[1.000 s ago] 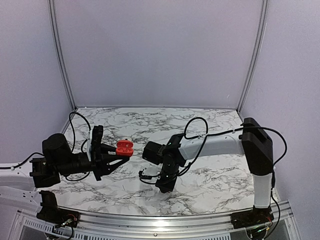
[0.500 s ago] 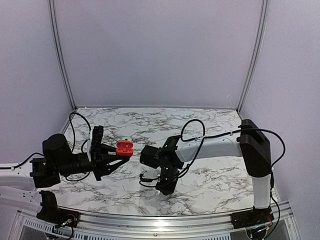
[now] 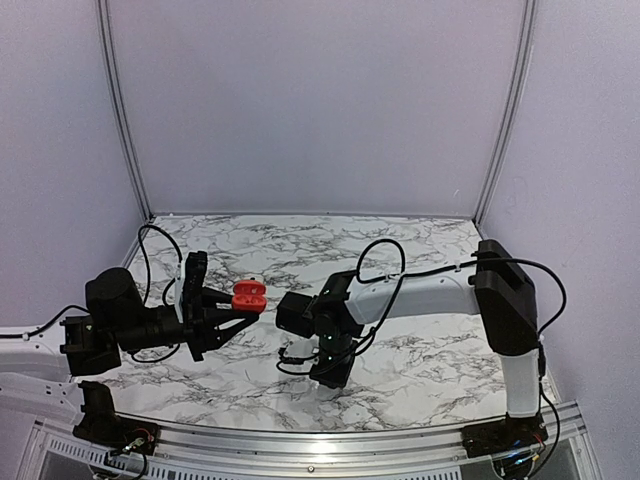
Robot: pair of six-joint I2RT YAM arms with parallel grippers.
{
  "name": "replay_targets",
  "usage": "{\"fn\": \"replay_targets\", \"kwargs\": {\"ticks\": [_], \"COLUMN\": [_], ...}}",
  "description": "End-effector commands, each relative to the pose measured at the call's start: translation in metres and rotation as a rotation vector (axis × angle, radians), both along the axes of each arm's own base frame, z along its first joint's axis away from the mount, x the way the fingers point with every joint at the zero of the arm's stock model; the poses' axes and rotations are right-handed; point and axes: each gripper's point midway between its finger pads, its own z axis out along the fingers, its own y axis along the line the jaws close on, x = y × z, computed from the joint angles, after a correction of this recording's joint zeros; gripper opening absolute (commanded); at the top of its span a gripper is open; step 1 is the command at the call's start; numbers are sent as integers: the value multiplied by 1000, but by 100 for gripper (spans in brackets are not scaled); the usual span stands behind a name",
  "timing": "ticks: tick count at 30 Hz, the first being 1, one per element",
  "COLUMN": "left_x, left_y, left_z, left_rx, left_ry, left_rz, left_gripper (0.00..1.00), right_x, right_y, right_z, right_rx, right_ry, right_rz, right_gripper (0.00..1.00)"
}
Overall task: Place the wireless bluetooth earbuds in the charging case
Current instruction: Pick up the left earbud from the center of the board, then insert the left earbud into the left side groove of the charging case.
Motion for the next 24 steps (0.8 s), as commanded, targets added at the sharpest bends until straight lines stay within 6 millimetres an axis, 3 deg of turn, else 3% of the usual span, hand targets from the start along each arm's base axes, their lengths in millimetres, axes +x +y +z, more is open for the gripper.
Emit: {"fn": "replay_targets", "kwargs": {"ticks": [1,7,10,13,16,19,24], "left_x": [4,-11,-20,-25,-28,-30,-30], "left_y": [7,15,15,18,20,22,19], "left_z": [7,18,17,24,30,37,41], "left_rx": [-26,-60,-53,-69,-83,-94,-95], "left_ry": [-53,-199,-256,-291,-323,-348,-356], "left_rz": [36,-13,-53,-71,-77,-79,-85], "left_gripper": [0,0,0,0,0,0,0], "right_x": [5,35,51,53,42,18,-30], "right_y": [25,45,48,49,49,47,53], "right_z": [33,98,144,193,247,305,361], "right_rx": [138,363,480,626,825,1042,1281], "right_ry": [-18,-169,-290,-384,-439,-477,-534], "right_rz": [-19,-45,-51,-30,15,76,212], "right_gripper": [8,6,5,5,5,5,4]}}
